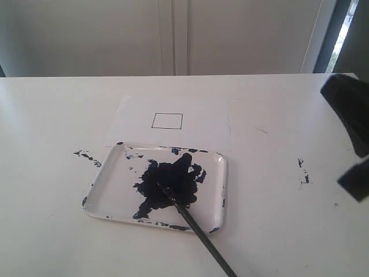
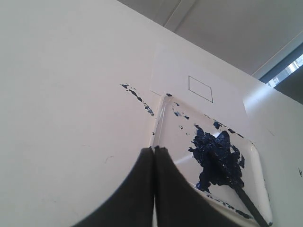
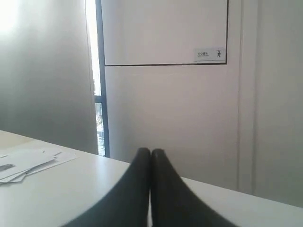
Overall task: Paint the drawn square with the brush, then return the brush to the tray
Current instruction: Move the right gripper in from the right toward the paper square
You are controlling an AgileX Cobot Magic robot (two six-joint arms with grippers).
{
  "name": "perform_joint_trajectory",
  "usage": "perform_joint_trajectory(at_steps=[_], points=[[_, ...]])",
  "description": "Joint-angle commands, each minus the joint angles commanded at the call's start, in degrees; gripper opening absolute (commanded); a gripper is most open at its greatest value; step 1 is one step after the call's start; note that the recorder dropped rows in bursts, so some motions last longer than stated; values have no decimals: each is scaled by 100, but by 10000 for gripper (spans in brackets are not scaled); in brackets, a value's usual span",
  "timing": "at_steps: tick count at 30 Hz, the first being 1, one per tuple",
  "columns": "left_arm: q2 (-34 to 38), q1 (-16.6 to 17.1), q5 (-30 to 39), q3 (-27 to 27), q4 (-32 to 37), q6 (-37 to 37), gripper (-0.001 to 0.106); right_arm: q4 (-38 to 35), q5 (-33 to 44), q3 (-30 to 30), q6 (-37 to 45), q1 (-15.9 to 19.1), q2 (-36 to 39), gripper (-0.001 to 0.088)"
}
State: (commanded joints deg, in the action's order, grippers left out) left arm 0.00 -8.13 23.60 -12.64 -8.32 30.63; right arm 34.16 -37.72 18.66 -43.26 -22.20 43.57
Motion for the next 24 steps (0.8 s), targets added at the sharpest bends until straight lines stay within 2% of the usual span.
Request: perform_joint_trajectory(at_steps=[6, 9, 11, 15, 18, 24], points=[[0, 0, 0, 0, 0, 0, 0, 34, -1, 730, -1035, 0, 1154, 0], [0, 0, 0, 0, 0, 0, 0, 34, 102, 1064, -983, 0, 1535, 0], [0, 0, 0, 0, 0, 0, 0, 189, 512, 1336, -878, 0, 1759, 0], [0, 0, 0, 0, 0, 0, 0, 907, 1972, 2098, -835, 0, 2182, 0], [0, 0, 0, 0, 0, 0, 0, 972, 2951, 2649, -835, 0, 2492, 0], [0, 0, 0, 0, 0, 0, 0, 972, 3621, 3371, -693, -10, 3092, 0]])
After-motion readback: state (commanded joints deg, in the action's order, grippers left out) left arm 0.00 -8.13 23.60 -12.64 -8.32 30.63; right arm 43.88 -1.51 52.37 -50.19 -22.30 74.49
